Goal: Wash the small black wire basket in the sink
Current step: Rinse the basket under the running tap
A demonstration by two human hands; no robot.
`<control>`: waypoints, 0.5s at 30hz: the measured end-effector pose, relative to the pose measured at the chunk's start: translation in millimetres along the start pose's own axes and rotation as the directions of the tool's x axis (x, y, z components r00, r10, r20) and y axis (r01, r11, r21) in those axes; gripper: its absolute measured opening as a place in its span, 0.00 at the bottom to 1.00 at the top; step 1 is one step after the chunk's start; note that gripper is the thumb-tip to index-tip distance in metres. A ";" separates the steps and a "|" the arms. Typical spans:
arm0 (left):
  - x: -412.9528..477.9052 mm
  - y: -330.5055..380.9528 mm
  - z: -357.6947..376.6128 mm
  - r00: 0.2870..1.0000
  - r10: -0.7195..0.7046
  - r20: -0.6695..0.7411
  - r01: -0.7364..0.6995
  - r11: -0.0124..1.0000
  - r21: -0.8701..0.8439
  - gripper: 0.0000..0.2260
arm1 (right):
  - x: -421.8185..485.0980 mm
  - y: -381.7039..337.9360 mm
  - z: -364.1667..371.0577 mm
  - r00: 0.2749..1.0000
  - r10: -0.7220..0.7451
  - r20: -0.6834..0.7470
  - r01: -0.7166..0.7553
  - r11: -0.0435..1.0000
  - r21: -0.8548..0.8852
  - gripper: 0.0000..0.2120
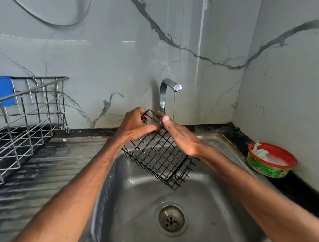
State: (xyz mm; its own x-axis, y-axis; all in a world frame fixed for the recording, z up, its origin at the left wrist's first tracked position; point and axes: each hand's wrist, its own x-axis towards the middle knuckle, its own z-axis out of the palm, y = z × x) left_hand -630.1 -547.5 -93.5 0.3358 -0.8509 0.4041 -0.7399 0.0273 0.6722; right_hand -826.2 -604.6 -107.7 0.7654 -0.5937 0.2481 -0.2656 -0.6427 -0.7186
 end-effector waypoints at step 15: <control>2.3 -0.7 2.2 0.996 -0.089 0.000 0.085 0.952 -0.295 0.25 | 27.9 -26.7 -4.1 0.960 -0.268 -0.076 0.242 0.938 -0.250 0.21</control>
State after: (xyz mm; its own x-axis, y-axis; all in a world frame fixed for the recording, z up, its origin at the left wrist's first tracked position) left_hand -630.1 -550.6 -94.4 0.4002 -0.8499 0.3429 -0.5039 0.1085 0.8569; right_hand -800.1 -605.9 -78.9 0.7620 -0.4347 0.4800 -0.2106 -0.8673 -0.4511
